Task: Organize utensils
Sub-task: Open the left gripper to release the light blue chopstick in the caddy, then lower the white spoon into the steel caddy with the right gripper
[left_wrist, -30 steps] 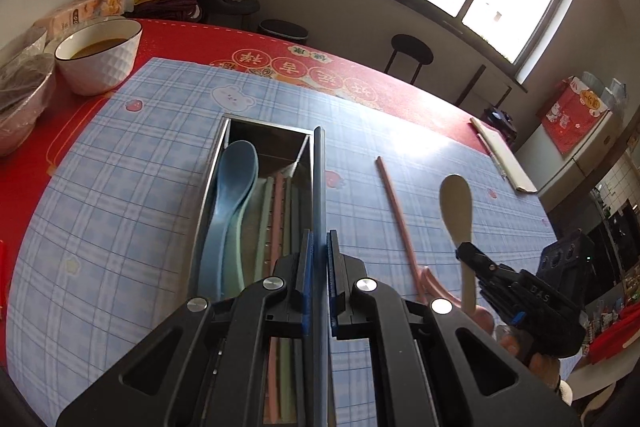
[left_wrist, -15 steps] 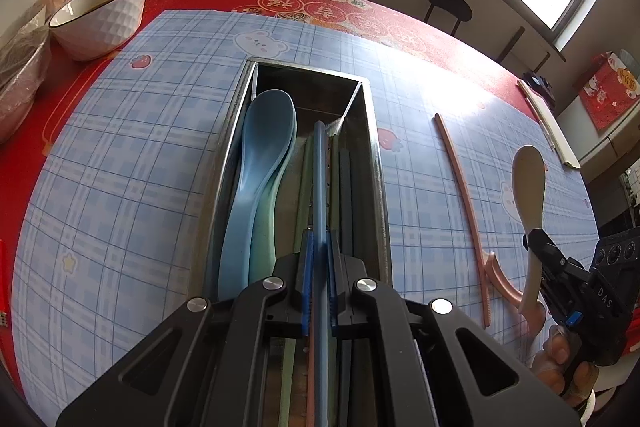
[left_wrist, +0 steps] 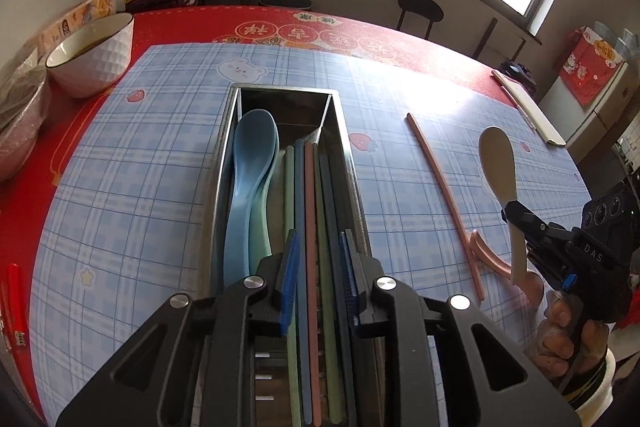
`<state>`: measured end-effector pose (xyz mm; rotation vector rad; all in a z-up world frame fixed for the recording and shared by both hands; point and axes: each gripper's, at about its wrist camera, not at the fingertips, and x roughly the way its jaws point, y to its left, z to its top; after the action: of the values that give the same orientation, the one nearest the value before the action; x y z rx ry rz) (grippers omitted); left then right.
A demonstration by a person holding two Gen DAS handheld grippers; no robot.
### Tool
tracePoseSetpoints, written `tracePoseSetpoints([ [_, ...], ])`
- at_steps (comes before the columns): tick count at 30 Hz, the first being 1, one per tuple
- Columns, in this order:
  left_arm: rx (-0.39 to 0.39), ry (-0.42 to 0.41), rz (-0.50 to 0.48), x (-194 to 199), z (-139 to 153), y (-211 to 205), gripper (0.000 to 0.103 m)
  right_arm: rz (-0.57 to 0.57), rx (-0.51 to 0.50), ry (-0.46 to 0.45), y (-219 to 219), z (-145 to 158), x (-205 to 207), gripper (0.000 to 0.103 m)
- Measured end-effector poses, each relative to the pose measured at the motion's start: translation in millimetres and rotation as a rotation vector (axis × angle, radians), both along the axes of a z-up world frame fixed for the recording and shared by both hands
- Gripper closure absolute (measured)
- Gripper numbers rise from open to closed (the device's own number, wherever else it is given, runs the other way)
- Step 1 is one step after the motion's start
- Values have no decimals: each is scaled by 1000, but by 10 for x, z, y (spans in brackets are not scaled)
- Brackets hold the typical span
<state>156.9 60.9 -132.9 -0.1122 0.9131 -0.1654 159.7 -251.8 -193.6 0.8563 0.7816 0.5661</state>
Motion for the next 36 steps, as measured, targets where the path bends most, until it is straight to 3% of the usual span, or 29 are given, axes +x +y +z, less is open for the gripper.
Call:
tracePoseSetpoints([
  [2,29,-94,-10,-162,63,40,55,-8,2,5,-6,-10,0,96],
  [5,71,-183,-16,-362,65,162,50,-16,6,15,-8,-29,5,96],
  [10,101,-223,22,-493,16,502,33,-50,-15,36,-35,-45,5,96],
  [14,74,-259,36,-566,9,761,14,-88,-38,65,-50,-54,4,96],
  [17,58,-286,48,-580,15,884,8,-116,-70,97,-37,-58,9,96],
  [20,51,-313,73,-569,2,970,6,-137,-137,107,53,14,5,96],
  [24,1,-314,100,-563,-50,1073,6,-148,-146,118,206,132,26,96],
  [29,-67,-342,131,-616,-49,1200,6,-134,-99,140,514,298,78,96],
  [36,-119,-344,206,-626,-53,1352,6,-65,-48,176,1338,481,181,96],
])
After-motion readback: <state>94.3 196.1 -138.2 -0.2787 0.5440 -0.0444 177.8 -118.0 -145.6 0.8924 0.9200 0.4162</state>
